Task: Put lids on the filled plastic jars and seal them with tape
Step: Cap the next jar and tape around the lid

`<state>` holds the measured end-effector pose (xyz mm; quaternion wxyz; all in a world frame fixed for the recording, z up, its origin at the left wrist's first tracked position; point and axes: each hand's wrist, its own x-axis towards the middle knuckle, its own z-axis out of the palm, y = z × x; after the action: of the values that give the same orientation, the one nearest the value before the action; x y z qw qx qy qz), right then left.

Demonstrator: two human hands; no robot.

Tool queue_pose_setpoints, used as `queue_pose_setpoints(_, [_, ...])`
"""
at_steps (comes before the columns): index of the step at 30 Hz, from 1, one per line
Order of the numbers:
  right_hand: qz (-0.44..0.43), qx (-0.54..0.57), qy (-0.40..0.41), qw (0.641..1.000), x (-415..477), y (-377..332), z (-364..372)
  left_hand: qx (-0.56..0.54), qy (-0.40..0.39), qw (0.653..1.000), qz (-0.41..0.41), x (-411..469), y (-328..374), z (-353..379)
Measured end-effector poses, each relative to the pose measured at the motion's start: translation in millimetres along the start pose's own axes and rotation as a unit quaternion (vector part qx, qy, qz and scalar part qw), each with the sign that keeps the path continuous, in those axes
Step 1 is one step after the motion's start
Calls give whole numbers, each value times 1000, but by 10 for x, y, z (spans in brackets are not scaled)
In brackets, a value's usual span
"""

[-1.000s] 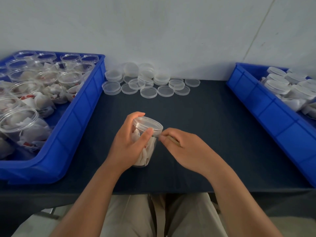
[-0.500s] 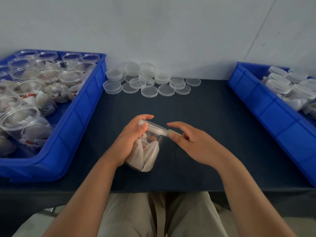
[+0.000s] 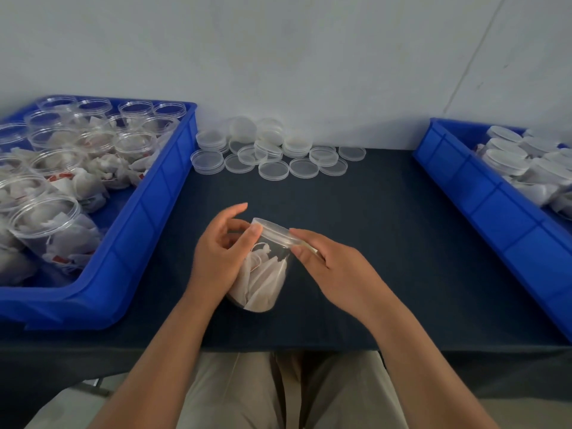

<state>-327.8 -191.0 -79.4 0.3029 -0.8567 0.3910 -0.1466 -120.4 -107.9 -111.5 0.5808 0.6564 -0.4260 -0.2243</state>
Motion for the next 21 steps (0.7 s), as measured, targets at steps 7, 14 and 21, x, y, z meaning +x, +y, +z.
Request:
queue_pose_setpoints(7, [-17, -67, 44, 997, -106, -123, 99, 213, 0, 977, 5, -261, 189, 303])
queue_pose_setpoints(14, [-1, 56, -22, 998, -115, 62, 47, 201, 27, 979, 2, -78, 103, 300])
queue_pose_setpoints(21, [-1, 34, -39, 999, -31, 334, -164, 82, -117, 990, -15, 131, 96, 123])
